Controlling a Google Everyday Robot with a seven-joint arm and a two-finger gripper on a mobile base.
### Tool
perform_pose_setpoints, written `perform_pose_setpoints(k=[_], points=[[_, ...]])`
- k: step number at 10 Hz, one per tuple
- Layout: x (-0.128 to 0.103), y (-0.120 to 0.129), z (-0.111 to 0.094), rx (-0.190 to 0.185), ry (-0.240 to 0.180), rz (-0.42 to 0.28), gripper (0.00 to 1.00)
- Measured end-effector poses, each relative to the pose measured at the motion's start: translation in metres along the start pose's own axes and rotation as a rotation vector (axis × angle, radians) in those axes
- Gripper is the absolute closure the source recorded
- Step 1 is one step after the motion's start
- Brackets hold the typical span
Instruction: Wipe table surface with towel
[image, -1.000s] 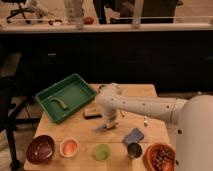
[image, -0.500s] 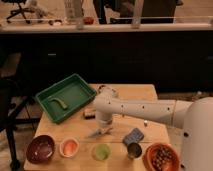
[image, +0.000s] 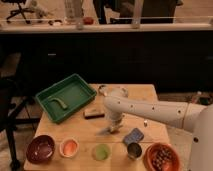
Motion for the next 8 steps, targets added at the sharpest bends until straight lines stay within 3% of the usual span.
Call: perform_pose_setpoints(k=[3,5,8], points=[[-0.007,-0.027,0.003,0.006,0.025,-0.004,1.0],[-0.032,-0.042,0.004,0.017,0.016,-0.044,1.0],[-0.059,-0.029,0.0,0.022,-0.031,-0.122,1.0]])
